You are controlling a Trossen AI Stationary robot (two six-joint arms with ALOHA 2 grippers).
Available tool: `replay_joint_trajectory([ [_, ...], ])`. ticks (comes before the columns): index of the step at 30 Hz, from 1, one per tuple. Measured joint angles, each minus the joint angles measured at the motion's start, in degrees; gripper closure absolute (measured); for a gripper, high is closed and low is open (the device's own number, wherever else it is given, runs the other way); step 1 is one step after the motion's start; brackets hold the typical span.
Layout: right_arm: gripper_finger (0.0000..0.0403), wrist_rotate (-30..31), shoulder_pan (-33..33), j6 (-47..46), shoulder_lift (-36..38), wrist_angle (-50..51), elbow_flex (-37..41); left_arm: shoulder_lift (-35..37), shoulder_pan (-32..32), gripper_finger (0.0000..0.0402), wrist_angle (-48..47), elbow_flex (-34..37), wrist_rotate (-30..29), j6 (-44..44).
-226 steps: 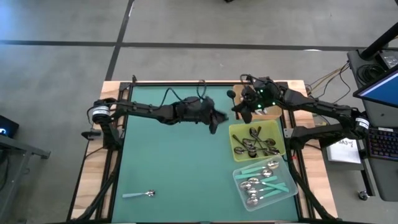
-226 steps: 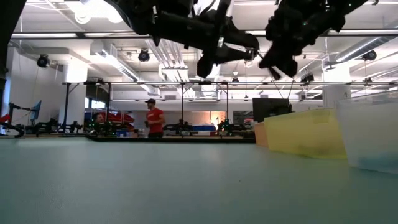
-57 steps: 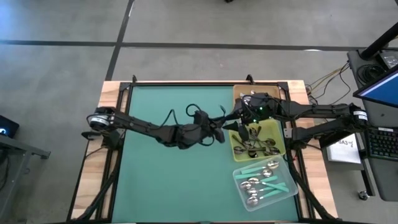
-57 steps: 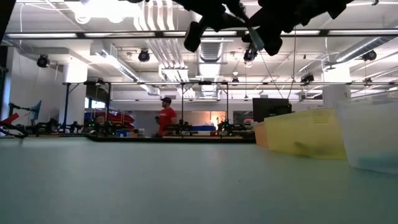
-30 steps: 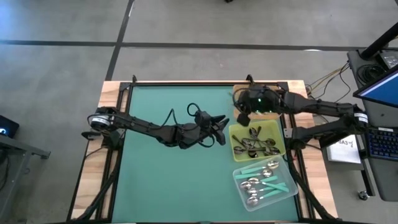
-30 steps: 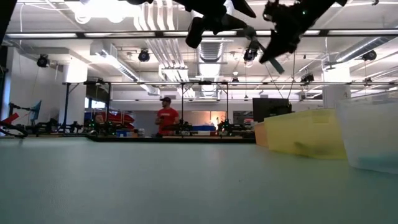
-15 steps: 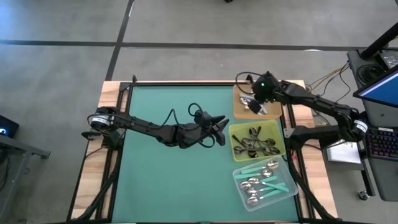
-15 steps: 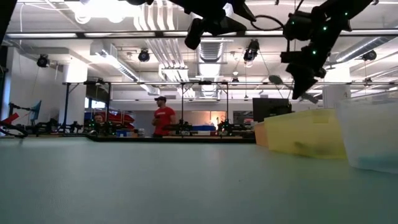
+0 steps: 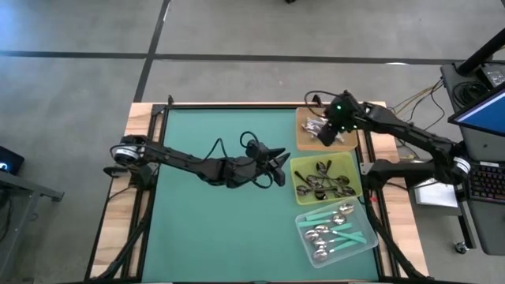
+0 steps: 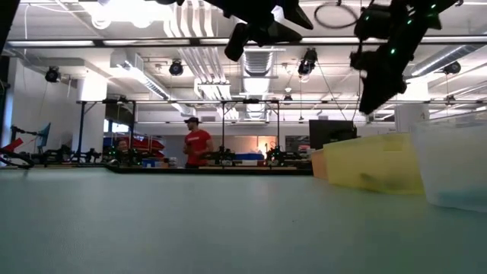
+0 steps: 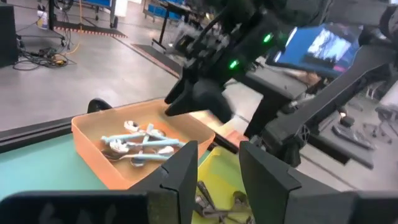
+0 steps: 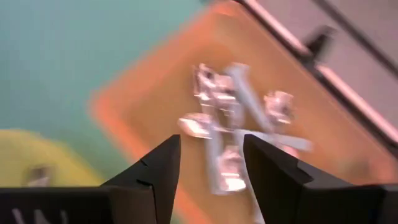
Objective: Sort silverware by color (type)
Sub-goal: Return to Home Position
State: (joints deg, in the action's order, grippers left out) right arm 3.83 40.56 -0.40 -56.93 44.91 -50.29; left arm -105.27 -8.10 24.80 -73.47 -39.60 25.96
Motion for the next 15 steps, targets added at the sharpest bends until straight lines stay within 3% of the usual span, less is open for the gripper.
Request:
replay_joint_trajectory([
  [4,0.0234,-8.8,-1.3,0.2,6.3,-0.2,0.7,0.8,0.0,0.0298,-3.1,0.0,4.1,0.0],
  [9,0.0243,-9.7,-4.6,-1.4,17.3,-1.2,2.8,1.2,-0.1,0.0298,-3.5,0.0,9.1,-1.4],
  [15,0.0251,-9.1,-8.0,-6.1,32.2,-7.1,9.7,1.2,-0.1,0.0298,-3.5,0.0,9.1,-2.8],
])
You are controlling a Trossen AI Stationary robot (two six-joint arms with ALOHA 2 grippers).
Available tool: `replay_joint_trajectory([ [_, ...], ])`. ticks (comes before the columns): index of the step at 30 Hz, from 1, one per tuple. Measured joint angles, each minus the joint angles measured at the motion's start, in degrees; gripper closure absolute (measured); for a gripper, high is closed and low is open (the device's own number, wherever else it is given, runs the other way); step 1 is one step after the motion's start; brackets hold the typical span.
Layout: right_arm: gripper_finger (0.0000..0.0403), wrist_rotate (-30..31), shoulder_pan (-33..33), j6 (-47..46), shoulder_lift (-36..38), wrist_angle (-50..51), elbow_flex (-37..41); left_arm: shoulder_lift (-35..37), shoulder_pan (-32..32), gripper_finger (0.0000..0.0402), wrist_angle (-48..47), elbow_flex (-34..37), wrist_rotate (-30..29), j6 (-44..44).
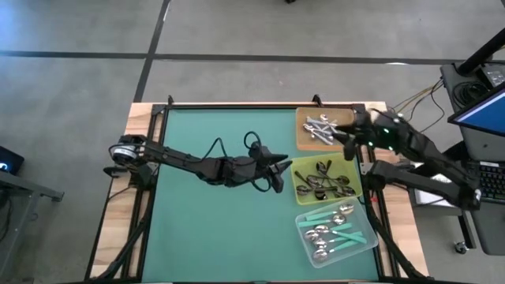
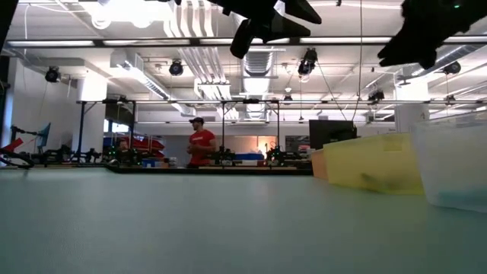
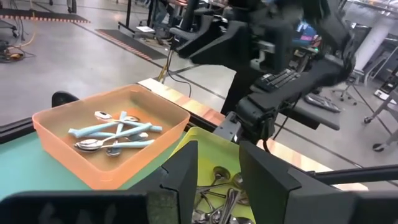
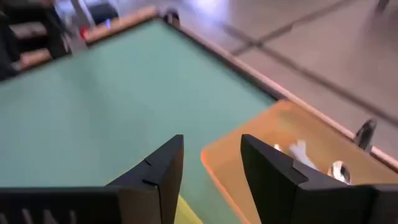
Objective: Sort silverware by color (type)
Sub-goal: Return to Home Position
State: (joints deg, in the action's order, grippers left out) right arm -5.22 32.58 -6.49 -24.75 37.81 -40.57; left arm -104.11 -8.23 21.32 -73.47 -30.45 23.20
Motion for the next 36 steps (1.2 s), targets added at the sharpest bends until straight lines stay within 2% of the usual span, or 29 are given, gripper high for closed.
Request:
replay_joint_trajectory([
  [6,0.0252,1.1,-0.8,-3.0,10.7,-4.0,7.3,0.0,0.0,0.0298,0.0,0.0,0.0,0.2],
  [14,0.0252,1.9,-0.7,-3.6,16.8,-10.5,13.2,0.0,0.0,0.0298,0.1,0.0,0.0,1.0],
  [17,0.0252,2.4,-0.7,-3.7,17.4,-13.1,14.3,0.0,0.0,0.0298,0.1,0.0,0.0,1.1],
  [22,0.0252,7.3,-0.7,-3.4,17.9,-15.3,18.4,0.0,0.0,0.0298,0.1,0.0,0.0,1.1],
  [31,0.0252,8.6,-0.7,-7.3,17.9,-36.8,30.7,0.0,0.0,0.0298,0.1,0.0,0.0,1.1],
  [36,0.0252,8.9,-0.7,-7.5,17.9,-42.8,35.5,0.0,0.0,0.0298,0.1,0.0,0.0,1.1],
])
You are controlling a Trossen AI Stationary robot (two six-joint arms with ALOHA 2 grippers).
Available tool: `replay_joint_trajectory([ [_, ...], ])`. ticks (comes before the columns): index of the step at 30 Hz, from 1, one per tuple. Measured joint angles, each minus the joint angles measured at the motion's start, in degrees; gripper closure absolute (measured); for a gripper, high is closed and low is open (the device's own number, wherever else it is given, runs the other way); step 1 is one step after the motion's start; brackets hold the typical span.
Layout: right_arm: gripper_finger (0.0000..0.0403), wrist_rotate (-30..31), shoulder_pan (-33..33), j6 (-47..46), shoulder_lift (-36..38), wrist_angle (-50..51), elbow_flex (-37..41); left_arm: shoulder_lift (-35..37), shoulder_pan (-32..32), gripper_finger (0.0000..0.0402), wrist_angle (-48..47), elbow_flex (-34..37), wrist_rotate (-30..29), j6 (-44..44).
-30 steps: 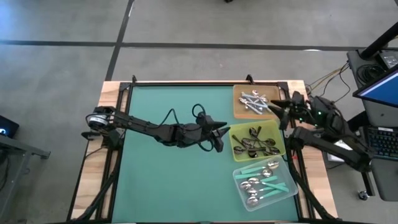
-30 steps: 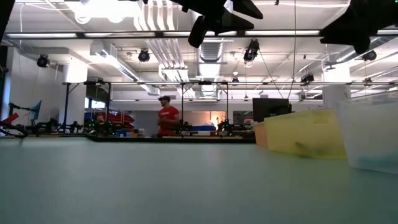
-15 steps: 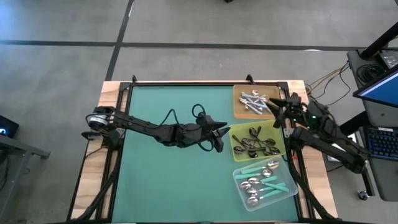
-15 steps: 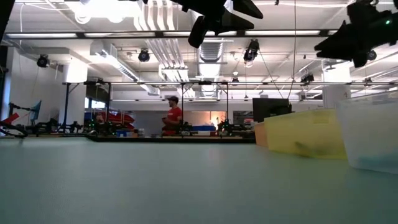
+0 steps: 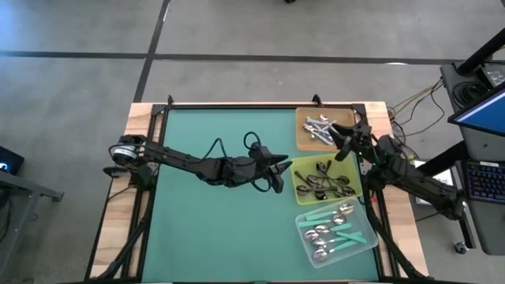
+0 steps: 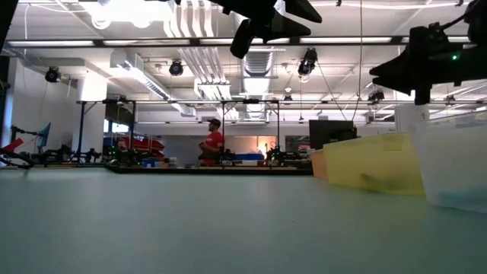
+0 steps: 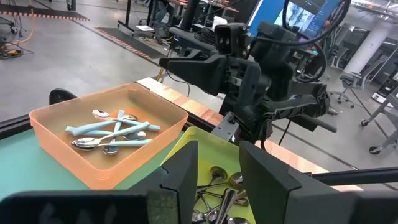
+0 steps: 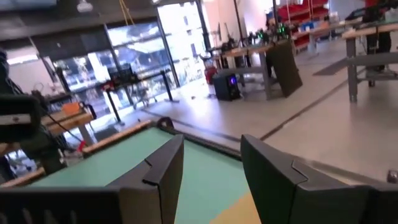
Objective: Sort silverware by color (type)
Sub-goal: Return to Home Position
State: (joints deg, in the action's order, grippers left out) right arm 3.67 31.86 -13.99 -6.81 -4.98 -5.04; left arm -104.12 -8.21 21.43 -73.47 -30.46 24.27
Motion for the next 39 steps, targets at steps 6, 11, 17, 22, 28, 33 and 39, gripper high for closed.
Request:
replay_joint_trajectory([
  [6,0.0252,2.5,0.0,1.1,0.0,-3.3,3.5,0.0,0.0,0.0298,0.0,0.0,0.0,-1.2],
  [11,0.0252,4.0,0.0,1.1,-0.1,-0.3,4.3,0.0,0.0,0.0298,0.0,0.0,0.0,-1.2],
  [17,0.0252,3.9,0.0,1.0,-0.2,0.4,4.3,0.0,0.0,0.0298,0.0,0.0,3.9,-3.1],
  [22,0.0252,3.9,0.0,1.1,-0.2,0.4,4.3,-1.0,0.0,0.0298,1.2,0.0,7.8,-7.4],
  [28,0.0252,3.9,0.0,1.1,-0.4,0.4,4.3,-5.5,0.6,0.0298,7.1,0.0,9.1,-8.7],
  [33,0.0252,3.9,0.0,1.0,-0.5,0.4,4.4,-6.3,1.2,0.0298,6.3,0.0,9.1,-8.7],
  [39,0.0252,3.9,0.0,1.0,-0.5,0.4,4.4,-4.3,1.8,0.0298,3.1,1.0,10.8,-10.7],
])
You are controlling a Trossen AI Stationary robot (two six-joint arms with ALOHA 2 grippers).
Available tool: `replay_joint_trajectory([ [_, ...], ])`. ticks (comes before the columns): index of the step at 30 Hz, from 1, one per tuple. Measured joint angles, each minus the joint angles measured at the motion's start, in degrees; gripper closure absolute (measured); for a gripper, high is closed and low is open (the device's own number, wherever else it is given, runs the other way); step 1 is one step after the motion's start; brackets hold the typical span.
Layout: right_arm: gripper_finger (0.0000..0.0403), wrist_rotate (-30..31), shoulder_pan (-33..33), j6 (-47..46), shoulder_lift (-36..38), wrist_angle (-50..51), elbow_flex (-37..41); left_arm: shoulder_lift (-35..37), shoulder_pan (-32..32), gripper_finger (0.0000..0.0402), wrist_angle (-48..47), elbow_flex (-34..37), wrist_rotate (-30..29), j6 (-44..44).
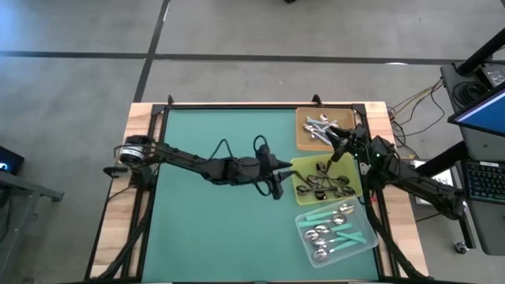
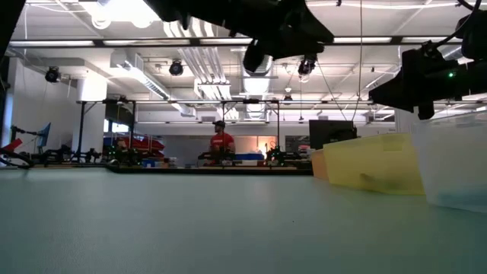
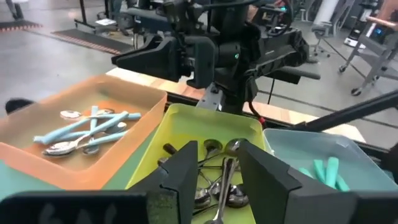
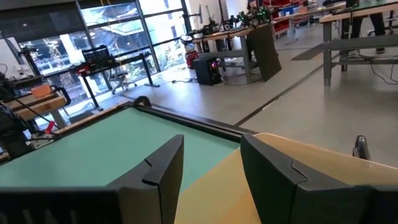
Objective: Sort silverware by color (type)
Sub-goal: Return to Home Position
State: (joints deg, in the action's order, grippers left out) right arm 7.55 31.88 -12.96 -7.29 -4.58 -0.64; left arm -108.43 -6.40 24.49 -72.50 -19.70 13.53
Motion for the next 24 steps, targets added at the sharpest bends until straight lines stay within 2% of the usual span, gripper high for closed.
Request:
replay_joint_trajectory([
  [3,0.0252,0.0,0.0,-0.1,0.0,0.0,0.0,3.2,0.8,0.0298,0.4,3.9,0.6,-0.9],
  [6,0.0252,0.0,0.0,0.0,0.0,0.0,0.0,8.2,2.8,0.0298,3.0,10.9,0.7,-0.6],
  [13,0.0252,0.0,0.0,0.0,0.0,0.0,0.0,23.3,8.9,0.0298,21.0,36.7,2.4,6.0],
  [19,0.0252,0.0,0.0,0.0,0.0,0.0,0.0,36.2,11.8,0.0298,21.3,53.3,1.8,7.1],
  [24,0.0252,0.0,0.0,-0.1,0.0,0.0,0.0,45.6,12.3,0.0298,21.3,62.5,-0.8,6.6],
])
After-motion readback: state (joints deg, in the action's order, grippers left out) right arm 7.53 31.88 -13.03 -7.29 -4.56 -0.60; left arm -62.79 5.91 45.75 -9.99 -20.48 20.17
